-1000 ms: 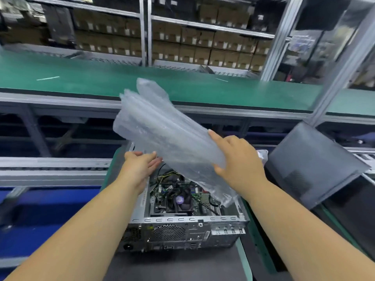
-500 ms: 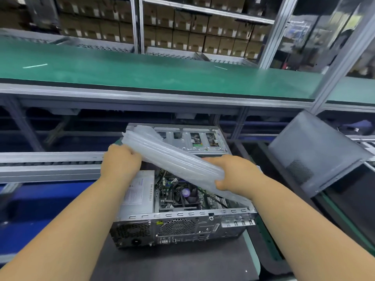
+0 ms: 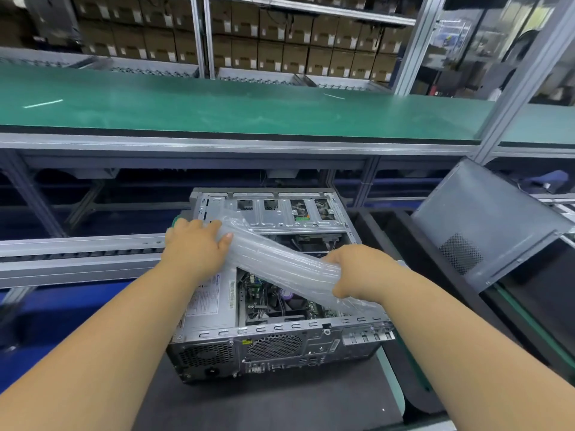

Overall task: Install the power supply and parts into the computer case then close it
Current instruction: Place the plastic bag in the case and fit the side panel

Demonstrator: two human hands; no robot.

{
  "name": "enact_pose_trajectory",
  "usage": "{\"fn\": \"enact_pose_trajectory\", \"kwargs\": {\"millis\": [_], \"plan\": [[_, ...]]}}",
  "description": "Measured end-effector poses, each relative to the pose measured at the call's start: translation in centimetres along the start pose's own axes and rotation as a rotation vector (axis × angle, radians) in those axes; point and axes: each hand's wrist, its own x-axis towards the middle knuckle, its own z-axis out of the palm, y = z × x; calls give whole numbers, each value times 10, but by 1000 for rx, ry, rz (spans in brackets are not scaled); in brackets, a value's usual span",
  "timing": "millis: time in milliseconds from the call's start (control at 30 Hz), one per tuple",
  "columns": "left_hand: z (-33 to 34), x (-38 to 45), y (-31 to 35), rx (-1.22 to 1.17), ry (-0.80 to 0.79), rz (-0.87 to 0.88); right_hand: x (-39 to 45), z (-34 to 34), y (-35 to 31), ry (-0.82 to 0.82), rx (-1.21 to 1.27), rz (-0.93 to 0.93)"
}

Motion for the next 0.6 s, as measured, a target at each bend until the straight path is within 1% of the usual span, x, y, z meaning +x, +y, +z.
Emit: {"fn": "enact_pose_trajectory", "kwargs": {"millis": [67, 167, 300, 467, 600], "plan": [[-2, 4, -1, 74, -25, 8, 3, 1, 1, 3, 16, 4], [-5, 8, 1, 27, -7, 21, 6, 0, 3, 9, 50, 13], [-10, 10, 6, 27, -54, 111, 8, 0, 3, 5, 63, 2], [-20, 15, 5, 140, -92, 192, 9, -1, 1, -25, 75, 11], [-16, 19, 6, 84, -198, 162, 11, -2, -1, -43, 47, 31]]}}
